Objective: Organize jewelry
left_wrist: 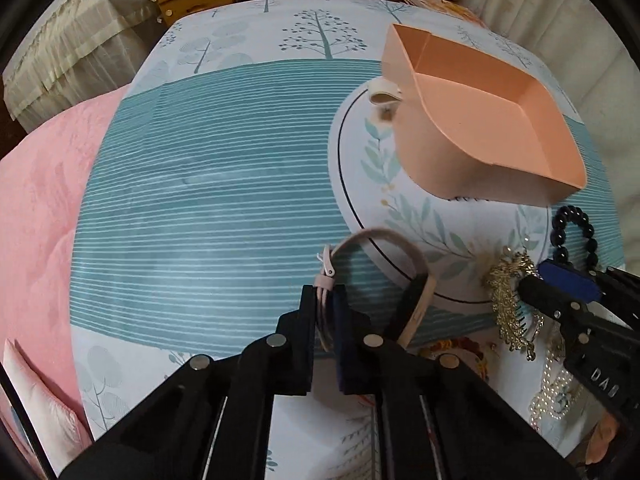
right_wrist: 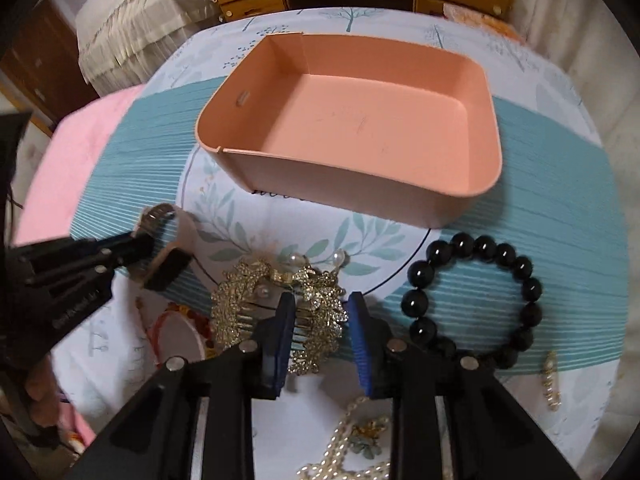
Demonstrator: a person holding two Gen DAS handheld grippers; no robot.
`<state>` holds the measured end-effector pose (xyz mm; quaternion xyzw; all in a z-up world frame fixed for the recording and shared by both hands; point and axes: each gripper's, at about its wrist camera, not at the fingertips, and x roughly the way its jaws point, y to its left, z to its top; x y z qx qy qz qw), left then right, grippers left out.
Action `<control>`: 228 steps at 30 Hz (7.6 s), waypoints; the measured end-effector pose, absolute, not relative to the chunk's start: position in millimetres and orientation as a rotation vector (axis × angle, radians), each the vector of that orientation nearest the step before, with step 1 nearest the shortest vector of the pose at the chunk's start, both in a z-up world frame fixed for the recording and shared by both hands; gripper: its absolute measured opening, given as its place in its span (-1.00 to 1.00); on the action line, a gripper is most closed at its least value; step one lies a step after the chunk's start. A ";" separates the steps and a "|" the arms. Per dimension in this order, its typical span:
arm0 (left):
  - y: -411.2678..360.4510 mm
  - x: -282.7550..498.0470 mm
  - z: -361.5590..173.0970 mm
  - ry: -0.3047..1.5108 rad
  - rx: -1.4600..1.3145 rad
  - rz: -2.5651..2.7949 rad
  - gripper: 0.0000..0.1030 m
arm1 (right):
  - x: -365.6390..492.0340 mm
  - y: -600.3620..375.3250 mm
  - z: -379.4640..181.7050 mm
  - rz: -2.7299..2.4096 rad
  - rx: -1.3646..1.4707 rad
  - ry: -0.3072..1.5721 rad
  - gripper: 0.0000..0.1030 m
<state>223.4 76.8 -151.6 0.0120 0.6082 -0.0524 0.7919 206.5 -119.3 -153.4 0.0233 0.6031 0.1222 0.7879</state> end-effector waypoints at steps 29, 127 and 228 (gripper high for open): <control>1.5 273.8 -59.5 1.082 0.039 -0.196 -0.89 | 267.8 -179.6 -92.4 0.125 0.268 1.066 -0.47; -100.4 88.9 -155.0 1.115 0.293 -0.530 -0.56 | 51.6 -281.6 -150.4 0.150 0.398 1.081 -0.43; 32.3 141.3 0.1 0.663 0.039 -0.062 0.84 | 162.9 -164.8 -56.1 0.350 0.229 0.971 -0.76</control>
